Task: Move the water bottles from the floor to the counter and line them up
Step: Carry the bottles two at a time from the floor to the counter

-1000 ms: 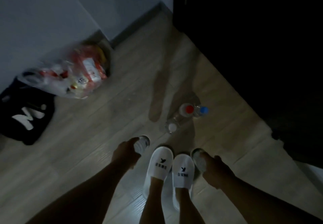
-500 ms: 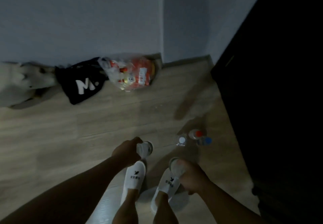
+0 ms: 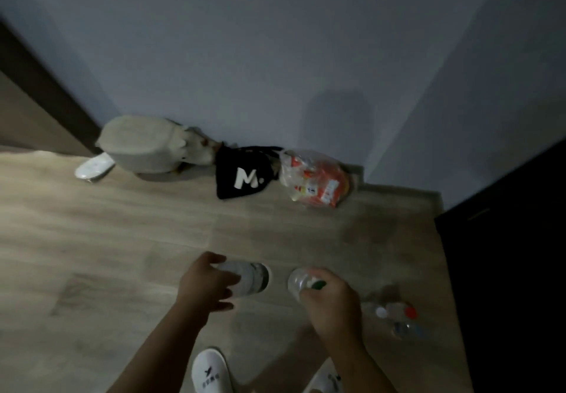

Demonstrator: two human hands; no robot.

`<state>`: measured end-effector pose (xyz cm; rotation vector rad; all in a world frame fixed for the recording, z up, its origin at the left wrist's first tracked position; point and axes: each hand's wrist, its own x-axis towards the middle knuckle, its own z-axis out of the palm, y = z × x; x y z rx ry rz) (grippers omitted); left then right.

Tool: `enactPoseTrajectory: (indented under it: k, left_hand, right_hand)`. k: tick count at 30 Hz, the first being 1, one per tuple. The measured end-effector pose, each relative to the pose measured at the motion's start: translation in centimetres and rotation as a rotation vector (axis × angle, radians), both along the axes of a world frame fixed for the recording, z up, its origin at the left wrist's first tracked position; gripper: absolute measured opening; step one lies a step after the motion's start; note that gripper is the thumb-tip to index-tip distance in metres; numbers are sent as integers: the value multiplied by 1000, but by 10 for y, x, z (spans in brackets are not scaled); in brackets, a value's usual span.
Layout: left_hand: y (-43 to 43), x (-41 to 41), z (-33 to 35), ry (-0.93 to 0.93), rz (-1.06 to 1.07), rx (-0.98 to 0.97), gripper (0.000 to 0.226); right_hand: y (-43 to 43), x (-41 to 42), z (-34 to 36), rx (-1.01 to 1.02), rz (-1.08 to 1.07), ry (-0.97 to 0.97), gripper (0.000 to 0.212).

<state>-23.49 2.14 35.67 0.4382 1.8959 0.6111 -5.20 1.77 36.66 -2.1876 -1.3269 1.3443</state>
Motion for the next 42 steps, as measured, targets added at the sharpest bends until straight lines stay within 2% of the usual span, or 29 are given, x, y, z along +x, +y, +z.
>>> enactPoseTrajectory:
  k: [4, 10, 15, 20, 21, 25, 29, 31, 35, 38, 40, 42]
  left_hand:
    - [-16, -76, 42, -13, 169, 167, 43]
    - [-59, -189, 96, -97, 576, 365, 40]
    - [-102, -269, 119, -237, 936, 493, 45]
    - [-140, -340, 132, -334, 1169, 642, 41]
    - [-146, -352, 138, -321, 1209, 670, 38]
    - [-167, -407, 156, -251, 1375, 789, 50]
    - [-169, -471, 166, -192, 1516, 848, 49]
    - [-166, -505, 173, -200, 1557, 862, 42]
    - [-159, -576, 185, -250, 1645, 858, 10]
    - [-160, -624, 190, -213, 1716, 856, 11]
    - [-166, -652, 195, -200, 1760, 874, 4]
    - [-178, -678, 197, -163, 1798, 882, 13]
  right_hand:
    - [0, -85, 32, 132, -194, 141, 36]
    - [1, -201, 83, 343, -239, 326, 21]
    - [-1, -285, 127, 455, -121, 446, 19]
    - [-5, -364, 160, 478, 36, 566, 17]
    - [-6, -381, 165, 488, 59, 586, 16]
    - [-6, -452, 181, 510, 150, 683, 15]
    - [-1, -532, 189, 530, 238, 800, 21]
    - [6, -577, 194, 521, 284, 848, 25]
    - [23, -662, 207, 525, 351, 894, 29]
    - [29, -723, 214, 566, 451, 897, 26]
    - [25, -763, 216, 585, 530, 900, 28]
    - [14, -803, 215, 588, 595, 909, 30]
